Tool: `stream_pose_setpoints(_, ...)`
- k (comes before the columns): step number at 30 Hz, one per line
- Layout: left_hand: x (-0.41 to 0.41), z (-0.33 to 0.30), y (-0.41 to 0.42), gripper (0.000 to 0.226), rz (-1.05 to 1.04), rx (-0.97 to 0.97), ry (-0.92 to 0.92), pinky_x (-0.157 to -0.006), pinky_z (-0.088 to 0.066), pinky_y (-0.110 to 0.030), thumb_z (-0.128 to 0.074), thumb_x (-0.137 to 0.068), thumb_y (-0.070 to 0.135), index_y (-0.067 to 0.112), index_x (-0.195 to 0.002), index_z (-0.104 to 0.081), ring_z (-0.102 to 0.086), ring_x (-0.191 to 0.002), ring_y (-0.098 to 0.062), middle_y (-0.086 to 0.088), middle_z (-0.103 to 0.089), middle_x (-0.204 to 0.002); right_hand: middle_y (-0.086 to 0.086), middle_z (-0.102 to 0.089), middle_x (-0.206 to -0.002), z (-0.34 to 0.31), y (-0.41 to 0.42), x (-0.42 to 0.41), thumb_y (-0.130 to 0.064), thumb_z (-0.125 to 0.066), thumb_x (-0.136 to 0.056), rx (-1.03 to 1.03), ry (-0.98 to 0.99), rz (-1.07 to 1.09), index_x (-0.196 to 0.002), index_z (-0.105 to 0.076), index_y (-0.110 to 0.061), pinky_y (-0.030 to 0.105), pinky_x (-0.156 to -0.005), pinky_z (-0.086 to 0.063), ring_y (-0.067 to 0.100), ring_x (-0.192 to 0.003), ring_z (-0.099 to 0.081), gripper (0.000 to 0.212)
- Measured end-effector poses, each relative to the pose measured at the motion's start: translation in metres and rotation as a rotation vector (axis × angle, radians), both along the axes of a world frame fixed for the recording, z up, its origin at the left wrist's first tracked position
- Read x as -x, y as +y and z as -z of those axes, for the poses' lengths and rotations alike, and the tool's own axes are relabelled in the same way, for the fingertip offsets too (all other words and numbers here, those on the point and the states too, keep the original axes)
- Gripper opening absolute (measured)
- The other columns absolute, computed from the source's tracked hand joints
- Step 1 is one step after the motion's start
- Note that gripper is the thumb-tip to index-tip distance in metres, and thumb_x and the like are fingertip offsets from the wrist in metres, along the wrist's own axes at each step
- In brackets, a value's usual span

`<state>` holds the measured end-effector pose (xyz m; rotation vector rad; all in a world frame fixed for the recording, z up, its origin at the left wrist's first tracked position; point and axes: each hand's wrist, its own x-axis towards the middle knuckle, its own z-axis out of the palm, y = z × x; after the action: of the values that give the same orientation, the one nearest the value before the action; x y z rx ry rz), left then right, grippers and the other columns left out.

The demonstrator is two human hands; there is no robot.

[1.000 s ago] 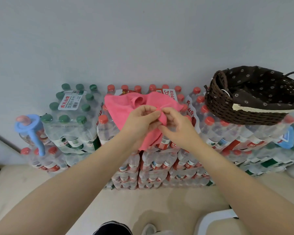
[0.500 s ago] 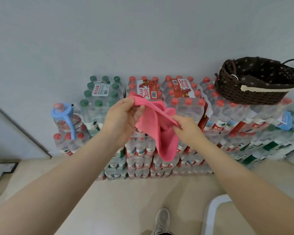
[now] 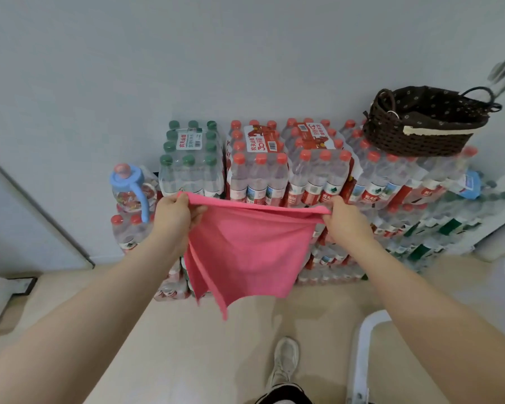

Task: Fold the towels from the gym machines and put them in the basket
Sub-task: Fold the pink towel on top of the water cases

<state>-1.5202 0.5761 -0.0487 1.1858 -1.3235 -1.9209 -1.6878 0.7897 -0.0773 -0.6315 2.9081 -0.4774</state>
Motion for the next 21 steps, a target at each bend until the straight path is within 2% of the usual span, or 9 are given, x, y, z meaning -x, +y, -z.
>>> stream_pose_setpoints(2, -0.002, 0.006, -0.004, 0.025, 0.038, -0.063, -0.062, -0.040, -0.048, -0.012, -0.029, -0.100, 0.011, 0.008, -0.084, -0.048, -0.060, -0.038, -0.002, -0.004, -0.061, -0.066, 0.014, -0.063, -0.093, -0.004, -0.001, -0.005, -0.025, -0.039, -0.097, 0.020, -0.089, 0.015, -0.115, -0.043, -0.007, 0.035, -0.059, -0.049, 0.027, -0.073, -0.061, 0.025)
stream_pose_setpoints(5, 0.000, 0.012, -0.003, 0.019, 0.075, -0.126, -0.100, -0.040, -0.047, -0.013, -0.029, -0.099, 0.010, 0.008, -0.093, -0.047, -0.061, -0.039, -0.004, -0.003, -0.066, -0.057, 0.009, -0.060, -0.067, -0.009, -0.004, -0.007, -0.009, -0.035, -0.097, 0.545, -0.633, 0.291, -0.099, -0.051, -0.005, 0.020, -0.037, -0.045, 0.013, -0.041, -0.058, 0.016)
stream_pose_setpoints(7, 0.005, 0.012, -0.003, 0.016, 0.056, -0.136, -0.079, -0.044, -0.049, -0.019, -0.029, -0.098, 0.007, 0.010, -0.107, -0.043, -0.062, -0.041, -0.006, -0.007, -0.065, -0.071, 0.004, -0.054, -0.057, -0.017, -0.007, -0.004, -0.003, -0.034, -0.096, 0.897, -0.920, 0.531, -0.081, -0.052, -0.002, 0.012, -0.031, -0.037, 0.006, -0.031, -0.052, 0.023)
stream_pose_setpoints(8, 0.009, 0.012, -0.004, 0.020, 0.052, -0.125, -0.061, -0.047, -0.050, -0.021, -0.029, -0.098, 0.005, 0.015, -0.112, -0.039, -0.063, -0.042, -0.006, -0.007, -0.064, -0.076, 0.004, -0.053, -0.059, -0.020, -0.010, 0.001, -0.002, -0.034, -0.095, 0.982, -0.964, 0.610, -0.076, -0.050, -0.003, 0.012, -0.031, -0.037, 0.006, -0.031, -0.052, 0.025)
stream_pose_setpoints(10, 0.020, 0.010, -0.006, 0.027, 0.078, -0.104, -0.029, -0.050, -0.049, -0.021, -0.027, -0.096, 0.002, 0.019, -0.111, -0.042, -0.064, -0.045, -0.006, -0.007, -0.063, -0.078, 0.005, -0.055, -0.066, -0.025, -0.014, 0.011, -0.004, -0.034, -0.095, 0.950, -0.850, 0.643, -0.077, -0.050, -0.004, 0.016, -0.035, -0.042, 0.010, -0.036, -0.057, 0.024)
stream_pose_setpoints(13, 0.041, 0.009, -0.012, 0.029, 0.153, -0.112, -0.048, -0.044, -0.050, -0.015, -0.029, -0.095, 0.002, 0.013, -0.093, -0.056, -0.062, -0.043, -0.004, -0.001, -0.068, -0.058, 0.005, -0.061, -0.078, -0.016, -0.011, 0.036, -0.011, -0.036, -0.094, 0.523, -0.167, 0.319, -0.088, -0.054, -0.009, 0.034, -0.052, -0.056, 0.023, -0.057, -0.067, 0.019)
stream_pose_setpoints(15, 0.059, 0.008, -0.018, 0.030, 0.205, -0.104, -0.067, -0.044, -0.049, -0.014, -0.033, -0.095, 0.004, 0.014, -0.083, -0.058, -0.059, -0.041, -0.004, 0.002, -0.067, -0.050, 0.003, -0.060, -0.073, -0.016, -0.011, 0.053, -0.008, -0.036, -0.092, 0.454, -0.009, 0.191, -0.086, -0.054, -0.013, 0.039, -0.060, -0.055, 0.023, -0.058, -0.066, 0.020)
stream_pose_setpoints(17, 0.082, 0.007, -0.025, 0.028, 0.232, -0.088, -0.073, -0.044, -0.048, -0.014, -0.035, -0.094, 0.007, 0.015, -0.081, -0.058, -0.058, -0.041, -0.004, 0.002, -0.068, -0.052, 0.003, -0.058, -0.067, -0.017, -0.018, 0.079, -0.007, -0.037, -0.093, 0.570, -0.050, 0.245, -0.089, -0.055, -0.012, 0.036, -0.055, -0.053, 0.021, -0.054, -0.063, 0.020)
stream_pose_setpoints(21, 0.137, 0.001, -0.044, 0.024, 0.220, -0.032, -0.058, -0.049, -0.042, -0.017, -0.036, -0.092, 0.008, 0.012, -0.079, -0.056, -0.052, -0.035, -0.002, 0.003, -0.066, -0.049, 0.007, -0.060, -0.059, -0.028, -0.047, 0.141, -0.007, -0.046, -0.092, 1.100, -0.506, 0.563, -0.093, -0.058, -0.008, 0.021, -0.046, -0.051, 0.016, -0.053, -0.061, 0.011)
